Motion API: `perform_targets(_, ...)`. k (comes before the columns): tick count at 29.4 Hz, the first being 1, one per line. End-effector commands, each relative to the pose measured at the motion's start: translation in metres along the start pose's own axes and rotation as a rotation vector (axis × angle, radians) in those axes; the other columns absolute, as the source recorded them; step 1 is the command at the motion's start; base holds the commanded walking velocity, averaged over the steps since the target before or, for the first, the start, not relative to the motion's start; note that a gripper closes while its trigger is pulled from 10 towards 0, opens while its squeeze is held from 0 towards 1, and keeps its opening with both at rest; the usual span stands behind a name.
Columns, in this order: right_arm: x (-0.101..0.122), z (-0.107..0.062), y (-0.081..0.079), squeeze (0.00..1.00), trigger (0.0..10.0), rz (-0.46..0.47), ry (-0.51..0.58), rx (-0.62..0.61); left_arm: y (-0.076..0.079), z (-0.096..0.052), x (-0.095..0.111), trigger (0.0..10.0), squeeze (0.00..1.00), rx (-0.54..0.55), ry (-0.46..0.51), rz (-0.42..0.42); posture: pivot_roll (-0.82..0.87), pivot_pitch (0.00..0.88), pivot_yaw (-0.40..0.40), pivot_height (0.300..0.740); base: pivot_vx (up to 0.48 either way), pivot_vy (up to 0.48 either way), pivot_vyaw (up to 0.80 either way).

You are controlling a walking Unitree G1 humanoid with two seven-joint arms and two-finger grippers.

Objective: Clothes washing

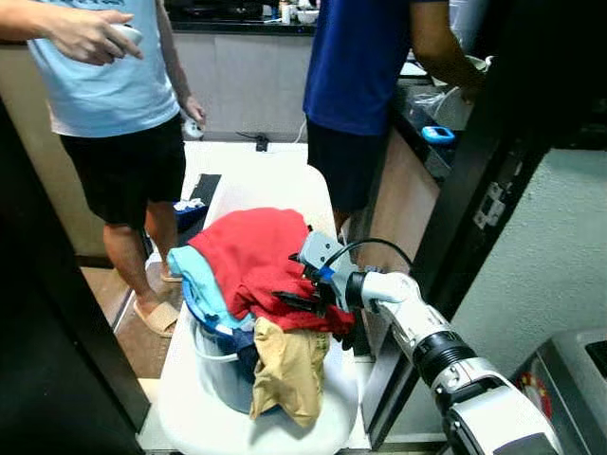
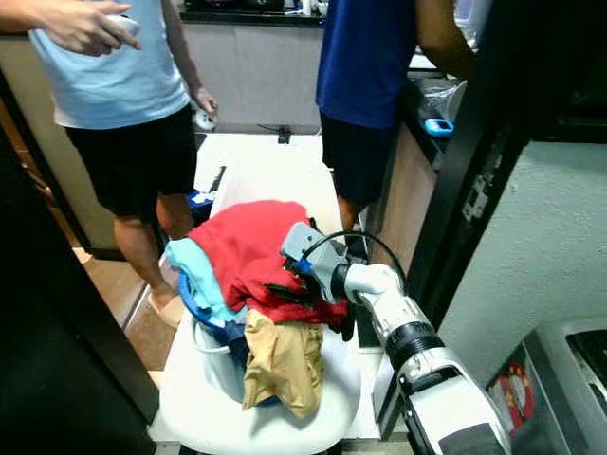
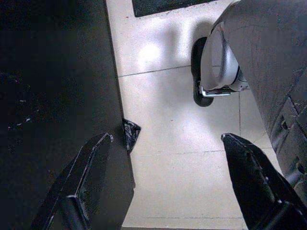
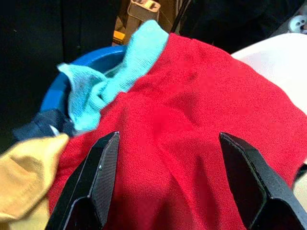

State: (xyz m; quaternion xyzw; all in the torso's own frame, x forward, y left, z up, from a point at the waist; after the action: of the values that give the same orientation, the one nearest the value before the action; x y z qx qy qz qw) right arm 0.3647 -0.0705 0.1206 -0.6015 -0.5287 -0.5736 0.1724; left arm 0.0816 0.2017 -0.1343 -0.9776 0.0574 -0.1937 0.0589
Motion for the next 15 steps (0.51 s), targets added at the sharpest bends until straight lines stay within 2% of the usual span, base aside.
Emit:
perform_targets(1, 0.002, 0.005, -0.009, 0.00, 10.0, -0.050, -0.008, 0.031, 0.012, 0.001, 0.008, 10.0, 0.00, -0.046, 0.033, 0.007, 0.19, 0.000, -0.074, 0.740, 0.000, 0.000, 0.00)
perform_targets(4, -0.001, 0.007, -0.016, 0.00, 10.0, -0.091, -0.030, 0.063, 0.012, 0.001, 0.008, 10.0, 0.00, -0.047, 0.035, 0.010, 0.20, 0.000, -0.072, 0.740, 0.000, 0.000, 0.00)
perform_targets(6, -0.007, 0.007, -0.029, 0.00, 10.0, -0.157, -0.067, 0.149, 0.012, 0.001, 0.008, 10.0, 0.00, -0.048, 0.035, 0.017, 0.20, 0.000, -0.069, 0.740, 0.000, 0.000, 0.00)
perform_targets(12, -0.007, 0.006, -0.033, 0.00, 10.0, -0.164, -0.065, 0.175, 0.011, 0.001, 0.006, 10.0, 0.00, -0.048, 0.032, 0.021, 0.20, 0.000, -0.069, 0.740, 0.000, 0.000, 0.00)
perform_targets(13, -0.004, 0.006, -0.031, 0.00, 4.3, -0.157, -0.053, 0.164, 0.011, 0.001, 0.006, 10.0, 0.00, -0.049, 0.030, 0.023, 0.19, 0.000, -0.065, 0.740, 0.000, 0.000, 0.00)
perform_targets(14, -0.004, 0.006, -0.031, 0.00, 4.3, -0.157, -0.053, 0.164, 0.011, 0.001, 0.006, 10.0, 0.00, -0.049, 0.030, 0.023, 0.19, 0.000, -0.065, 0.740, 0.000, 0.000, 0.00)
perform_targets(15, -0.002, 0.007, -0.030, 0.00, 0.0, -0.139, -0.038, 0.151, 0.011, 0.001, 0.005, 10.0, 0.00, -0.049, 0.029, 0.024, 0.19, 0.000, -0.065, 0.740, 0.000, 0.000, 0.00)
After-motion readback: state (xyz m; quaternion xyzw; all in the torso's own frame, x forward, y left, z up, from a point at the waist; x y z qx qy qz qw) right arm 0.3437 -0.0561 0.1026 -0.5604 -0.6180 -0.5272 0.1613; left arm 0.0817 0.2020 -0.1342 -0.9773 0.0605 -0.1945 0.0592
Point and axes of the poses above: a point about 5 cm out from each wrist's last joint towards the gripper, its own z axis pointing out of the wrist towards the gripper, its own x axis along the axis of the wrist's last joint, y = z × x, the point moved 2 cm from there along z, pointing out of the wrist towards the gripper, and after that the axes turned 3 degrees about -z, right-handed, at the moved point
